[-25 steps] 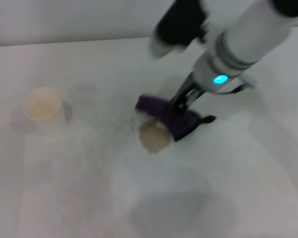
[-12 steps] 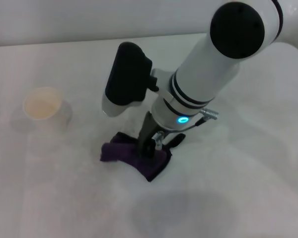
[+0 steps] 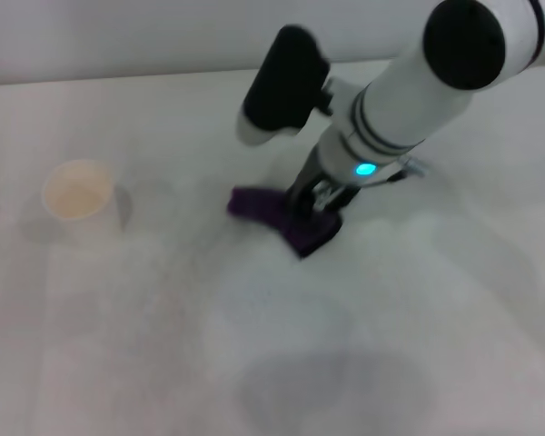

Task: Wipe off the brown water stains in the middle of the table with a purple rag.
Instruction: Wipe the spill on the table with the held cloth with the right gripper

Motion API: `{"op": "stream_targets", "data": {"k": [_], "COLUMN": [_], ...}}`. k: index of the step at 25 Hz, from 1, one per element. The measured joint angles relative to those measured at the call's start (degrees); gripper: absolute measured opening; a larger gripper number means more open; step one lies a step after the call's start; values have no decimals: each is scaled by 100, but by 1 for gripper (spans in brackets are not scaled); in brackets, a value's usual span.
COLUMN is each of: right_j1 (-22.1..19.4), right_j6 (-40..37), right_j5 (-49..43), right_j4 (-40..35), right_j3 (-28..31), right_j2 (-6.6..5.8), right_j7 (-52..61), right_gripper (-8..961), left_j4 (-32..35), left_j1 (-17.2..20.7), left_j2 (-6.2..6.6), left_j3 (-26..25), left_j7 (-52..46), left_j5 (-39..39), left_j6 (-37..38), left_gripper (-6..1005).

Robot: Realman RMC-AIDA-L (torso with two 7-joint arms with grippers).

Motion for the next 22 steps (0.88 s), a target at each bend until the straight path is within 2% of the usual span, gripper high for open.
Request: {"op": "stream_targets", "data": {"k": [3,8,13,18,22], "right_j1": [-124,-247,-232,-288,-307], "right_j6": [-149,-196,183,651,722], "right_j5": [-952,-1291,-534,-141,-170], "right_j4": [-3,-61,-451,-1269,-1369], "right_j3": [306,552,-124,-780,-798], "right_j2": [-25,-1,21,20,15], "right_j7": [447,492,116,-107,-94], "right_gripper": [91,91,87,89,90], "left_j4": [0,0,3,55,80], "left_j1": [-4,-4,-8,-13,-13], "left_j2": [5,7,8,8,8], "left_j3": [0,0,0,0,0], "left_j7": [0,0,0,0,0], "left_j5": [0,0,1,1,1], "left_j6": [7,7,-1,-3,-2], "left_gripper": [887,888,887,887,887]}}
